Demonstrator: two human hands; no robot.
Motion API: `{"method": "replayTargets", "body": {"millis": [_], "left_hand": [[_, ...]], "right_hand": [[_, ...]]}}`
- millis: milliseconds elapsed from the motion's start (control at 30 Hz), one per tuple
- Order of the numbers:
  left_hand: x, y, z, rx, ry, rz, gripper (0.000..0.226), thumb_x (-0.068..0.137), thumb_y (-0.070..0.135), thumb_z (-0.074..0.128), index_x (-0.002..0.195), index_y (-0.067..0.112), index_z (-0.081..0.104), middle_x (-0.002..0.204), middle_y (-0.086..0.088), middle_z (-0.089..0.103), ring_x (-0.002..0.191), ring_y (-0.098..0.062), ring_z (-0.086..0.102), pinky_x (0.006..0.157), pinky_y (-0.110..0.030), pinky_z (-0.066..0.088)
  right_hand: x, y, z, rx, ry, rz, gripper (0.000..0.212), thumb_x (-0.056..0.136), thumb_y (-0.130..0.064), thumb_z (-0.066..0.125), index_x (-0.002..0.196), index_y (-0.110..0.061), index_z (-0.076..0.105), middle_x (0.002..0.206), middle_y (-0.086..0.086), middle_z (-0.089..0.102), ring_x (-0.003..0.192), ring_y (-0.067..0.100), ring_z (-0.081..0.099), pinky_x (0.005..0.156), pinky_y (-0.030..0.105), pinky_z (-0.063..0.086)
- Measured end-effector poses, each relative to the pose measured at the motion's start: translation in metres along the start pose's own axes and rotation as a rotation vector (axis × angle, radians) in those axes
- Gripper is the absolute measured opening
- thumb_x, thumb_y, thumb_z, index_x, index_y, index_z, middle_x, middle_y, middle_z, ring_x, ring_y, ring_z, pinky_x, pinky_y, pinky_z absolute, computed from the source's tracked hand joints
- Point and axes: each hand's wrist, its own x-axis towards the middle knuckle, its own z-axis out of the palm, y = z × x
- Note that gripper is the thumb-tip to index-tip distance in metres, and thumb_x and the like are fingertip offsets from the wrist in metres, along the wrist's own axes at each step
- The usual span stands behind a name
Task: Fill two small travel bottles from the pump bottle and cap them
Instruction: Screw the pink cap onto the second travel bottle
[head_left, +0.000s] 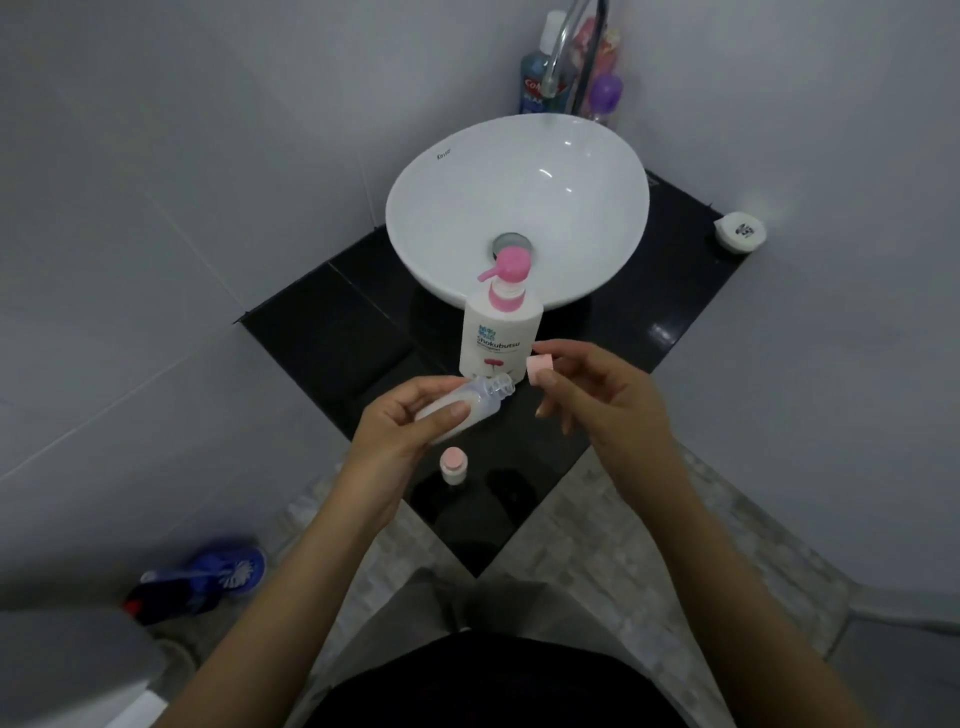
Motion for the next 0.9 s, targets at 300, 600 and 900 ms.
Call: {"method": "replayTargets", "body": {"millis": [300, 600, 900], "left_hand": [[-0.002, 0.010, 0.011, 0.045, -0.017, 0.080, 0.038, 0.061, 0.038, 0.078, 0.095, 0.022, 0.075, 0.100, 0.002, 0.075, 0.091, -0.008, 0.069, 0.073, -0.018, 0.054], [-0.008, 0.014, 0.011, 0.090, -0.047, 0.123, 0.031, 0.061, 0.041, 0.080, 0.090, 0.029, 0.076, 0.097, 0.008, 0.074, 0.092, -0.003, 0.069, 0.070, -0.014, 0.053], [-0.010, 0.019, 0.010, 0.059, -0.041, 0.127, 0.031, 0.063, 0.037, 0.078, 0.092, 0.026, 0.075, 0.098, 0.009, 0.074, 0.092, -0.004, 0.068, 0.070, -0.014, 0.053]], "right_hand": [[-0.002, -0.021, -0.013, -0.249, -0.158, -0.099, 0.027, 0.088, -0.013, 0.065, 0.115, -0.016, 0.068, 0.095, -0.004, 0.066, 0.078, 0.005, 0.063, 0.067, 0.009, 0.047], [-0.001, -0.017, 0.001, -0.392, -0.061, -0.005, 0.042, 0.080, -0.058, 0.054, 0.077, -0.019, 0.068, 0.059, -0.004, 0.064, 0.045, 0.002, 0.056, 0.047, 0.010, 0.044], [-0.007, -0.017, 0.001, -0.327, -0.148, -0.093, 0.021, 0.084, -0.045, 0.061, 0.099, -0.031, 0.059, 0.080, -0.012, 0.065, 0.067, 0.006, 0.065, 0.060, 0.016, 0.054]]}}
